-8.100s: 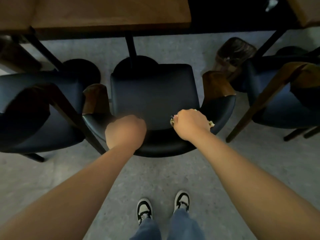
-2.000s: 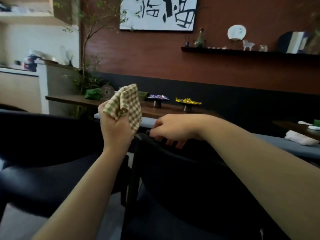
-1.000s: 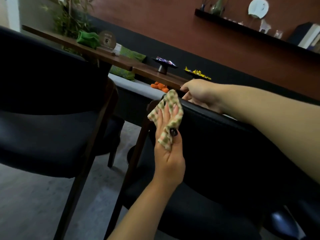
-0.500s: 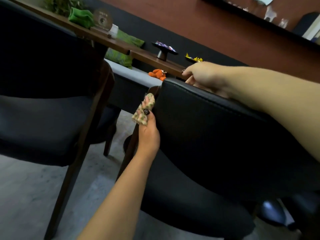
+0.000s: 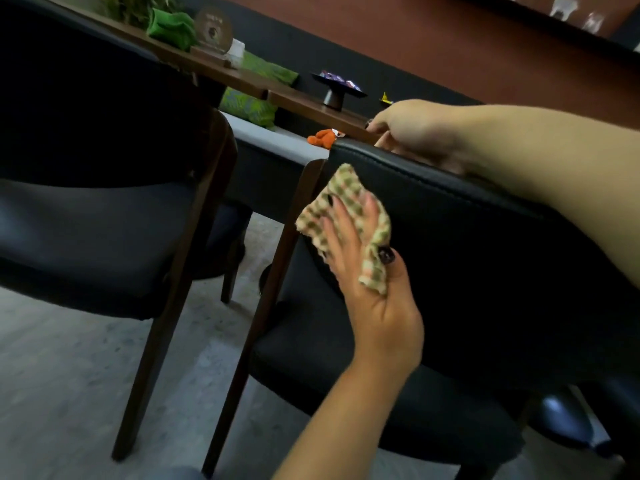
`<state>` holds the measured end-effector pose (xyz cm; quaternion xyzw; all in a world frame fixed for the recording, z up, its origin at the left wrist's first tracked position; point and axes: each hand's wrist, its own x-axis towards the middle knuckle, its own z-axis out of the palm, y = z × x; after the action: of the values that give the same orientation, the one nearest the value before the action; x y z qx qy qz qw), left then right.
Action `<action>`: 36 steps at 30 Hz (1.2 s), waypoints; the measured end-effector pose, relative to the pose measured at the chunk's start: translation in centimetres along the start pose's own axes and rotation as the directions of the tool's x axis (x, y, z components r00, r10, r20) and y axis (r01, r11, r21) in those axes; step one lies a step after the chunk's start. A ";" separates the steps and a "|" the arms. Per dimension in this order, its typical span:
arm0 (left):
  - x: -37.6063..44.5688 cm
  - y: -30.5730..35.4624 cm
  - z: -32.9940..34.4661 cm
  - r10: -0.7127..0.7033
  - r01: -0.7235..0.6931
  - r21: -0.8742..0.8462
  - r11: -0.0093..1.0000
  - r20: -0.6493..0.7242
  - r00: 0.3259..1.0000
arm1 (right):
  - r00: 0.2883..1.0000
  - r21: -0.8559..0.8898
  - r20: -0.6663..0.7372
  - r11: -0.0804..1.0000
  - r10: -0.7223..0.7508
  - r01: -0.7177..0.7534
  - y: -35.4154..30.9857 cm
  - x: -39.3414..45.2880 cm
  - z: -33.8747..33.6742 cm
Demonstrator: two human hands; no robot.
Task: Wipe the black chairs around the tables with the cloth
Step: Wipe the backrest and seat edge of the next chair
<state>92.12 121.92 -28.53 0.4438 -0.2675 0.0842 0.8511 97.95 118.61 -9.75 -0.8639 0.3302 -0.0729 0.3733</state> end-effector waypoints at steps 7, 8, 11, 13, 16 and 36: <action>2.6 1.3 -0.4 -0.171 0.128 -0.286 0.949 -0.130 0.977 | 0.995 0.034 0.083 0.998 0.057 -0.060 0.4 -0.3 -1.2; 3.1 1.2 0.0 -0.181 0.142 -0.248 0.958 -0.140 0.974 | 0.997 -0.001 0.065 0.999 0.037 -0.037 0.3 -0.4 -1.4; 2.6 1.0 1.4 -0.095 0.091 -0.029 0.995 -0.150 0.984 | 0.970 -0.097 -0.142 0.978 -0.196 0.184 -0.2 -1.5 -2.5; 1.6 0.8 1.9 0.046 -0.035 0.081 0.996 -0.134 0.990 | 0.789 -0.182 -0.357 0.865 -0.501 0.467 0.0 -2.9 -3.2; 0.2 0.5 1.6 0.225 -0.216 0.174 0.961 -0.031 0.974 | 0.384 -0.420 -0.379 0.526 -0.842 0.739 1.5 -6.6 -2.8; 1.9 -0.4 -8.2 0.157 -0.162 0.044 0.986 0.097 0.983 | 0.494 -0.748 0.554 -0.661 -0.670 -0.057 9.3 -9.3 4.6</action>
<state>97.03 128.06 -31.65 0.4461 -0.3394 0.1384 0.8165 87.71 122.46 -18.36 -0.7231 -0.1306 -0.1278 -0.6661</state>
